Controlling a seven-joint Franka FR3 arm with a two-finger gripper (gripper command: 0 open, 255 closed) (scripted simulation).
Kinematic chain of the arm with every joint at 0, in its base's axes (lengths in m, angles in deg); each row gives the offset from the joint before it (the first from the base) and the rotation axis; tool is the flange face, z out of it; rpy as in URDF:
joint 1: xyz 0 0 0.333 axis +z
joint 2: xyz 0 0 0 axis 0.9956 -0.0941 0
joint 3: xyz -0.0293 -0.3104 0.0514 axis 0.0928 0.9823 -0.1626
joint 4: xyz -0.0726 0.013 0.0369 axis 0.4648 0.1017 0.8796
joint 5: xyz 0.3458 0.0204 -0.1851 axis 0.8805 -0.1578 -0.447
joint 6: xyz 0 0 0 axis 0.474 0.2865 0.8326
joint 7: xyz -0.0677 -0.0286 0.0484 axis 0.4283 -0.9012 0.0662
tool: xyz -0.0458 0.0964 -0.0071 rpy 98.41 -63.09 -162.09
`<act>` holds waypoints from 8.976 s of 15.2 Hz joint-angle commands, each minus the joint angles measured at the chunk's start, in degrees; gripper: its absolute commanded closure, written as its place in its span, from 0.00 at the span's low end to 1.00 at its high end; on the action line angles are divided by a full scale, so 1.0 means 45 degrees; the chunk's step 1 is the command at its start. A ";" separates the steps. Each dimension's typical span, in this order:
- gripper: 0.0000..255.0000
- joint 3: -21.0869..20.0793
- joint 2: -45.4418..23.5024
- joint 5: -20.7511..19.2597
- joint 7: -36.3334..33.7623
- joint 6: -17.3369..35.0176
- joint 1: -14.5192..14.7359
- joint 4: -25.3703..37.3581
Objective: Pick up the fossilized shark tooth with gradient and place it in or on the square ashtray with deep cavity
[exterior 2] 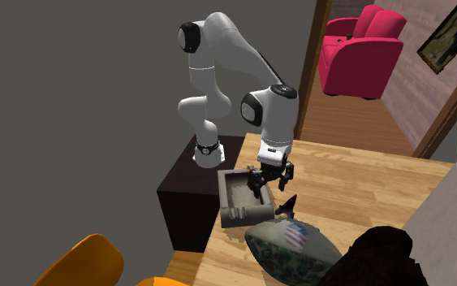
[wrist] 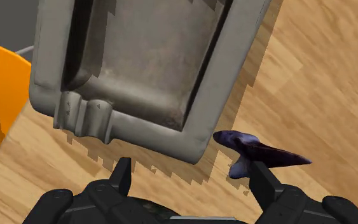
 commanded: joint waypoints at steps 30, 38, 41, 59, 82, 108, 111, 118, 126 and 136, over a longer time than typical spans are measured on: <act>0.00 -0.0498 -0.2297 -0.1213 -0.0647 0.1919 0.0435 0.0600; 0.00 -0.0483 -0.7288 -0.1735 -0.5187 -0.6359 0.1822 0.8575; 0.00 -0.0424 -0.7260 -0.1739 -0.5204 -0.5839 0.1796 0.8030; 1.00 -0.0388 -0.7279 -0.1791 -0.5253 -0.5072 0.1722 0.7275; 1.00 -0.0553 -0.6404 -0.1440 -0.4922 -0.7900 0.1746 0.9297; 1.00 0.0634 -0.0808 -0.0523 -0.1562 -0.4664 -0.0652 0.1032; 1.00 0.0627 -0.1016 -0.0590 -0.1651 -0.4168 -0.0651 0.0731; 1.00 0.0625 -0.1123 -0.0625 -0.1696 -0.3932 -0.0650 0.0596; 0.00 0.0625 -0.1123 -0.0625 -0.1696 -0.3932 -0.0650 0.0596; 0.00 0.0557 -0.1005 -0.0514 -0.1632 -0.5551 -0.0583 0.2098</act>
